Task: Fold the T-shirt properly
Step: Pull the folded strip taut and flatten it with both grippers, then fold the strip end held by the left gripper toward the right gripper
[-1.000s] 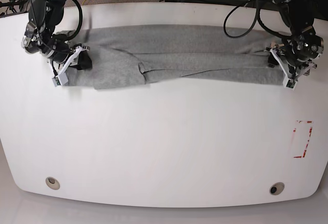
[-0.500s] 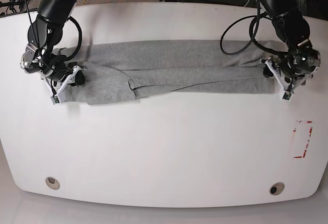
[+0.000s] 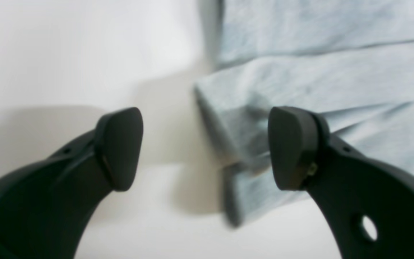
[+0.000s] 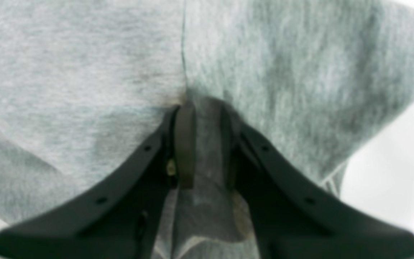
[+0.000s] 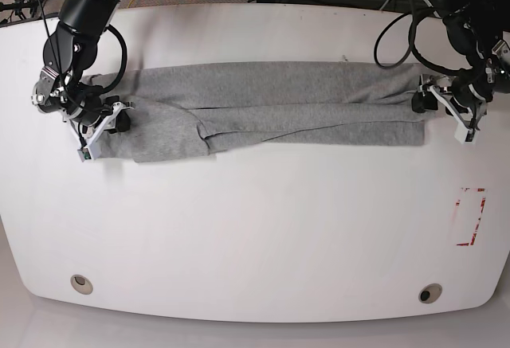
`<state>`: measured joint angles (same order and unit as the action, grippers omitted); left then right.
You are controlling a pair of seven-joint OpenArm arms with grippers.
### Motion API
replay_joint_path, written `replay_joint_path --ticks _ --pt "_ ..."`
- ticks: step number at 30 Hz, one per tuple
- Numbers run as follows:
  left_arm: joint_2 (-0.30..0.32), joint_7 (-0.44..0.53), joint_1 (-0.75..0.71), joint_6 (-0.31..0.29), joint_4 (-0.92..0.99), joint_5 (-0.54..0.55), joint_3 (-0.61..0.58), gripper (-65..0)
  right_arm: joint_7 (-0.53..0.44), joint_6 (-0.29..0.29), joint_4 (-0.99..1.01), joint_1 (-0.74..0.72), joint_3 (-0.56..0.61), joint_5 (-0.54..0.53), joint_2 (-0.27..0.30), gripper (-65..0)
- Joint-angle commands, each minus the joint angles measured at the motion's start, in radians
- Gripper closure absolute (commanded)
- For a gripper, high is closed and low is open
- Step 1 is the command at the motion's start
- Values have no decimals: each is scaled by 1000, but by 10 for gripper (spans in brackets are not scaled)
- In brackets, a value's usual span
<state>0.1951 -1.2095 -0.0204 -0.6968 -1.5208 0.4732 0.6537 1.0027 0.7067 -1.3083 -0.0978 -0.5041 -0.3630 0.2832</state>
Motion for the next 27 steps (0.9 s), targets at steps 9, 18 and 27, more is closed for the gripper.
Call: replay_joint_path --ticks 9,18,27 --pt "-3 12 12 -1 70 35 -22 -507 44 -9 -46 23 -6 29 12 -124" --pt "-3 12 10 -1 90 34 -25 -217 44 -9 -53 43 -8 29 12 -124" --pt "-6 10 4 -1 -39 38 -25 0 44 -9 -53 45 -5 29 12 -124"
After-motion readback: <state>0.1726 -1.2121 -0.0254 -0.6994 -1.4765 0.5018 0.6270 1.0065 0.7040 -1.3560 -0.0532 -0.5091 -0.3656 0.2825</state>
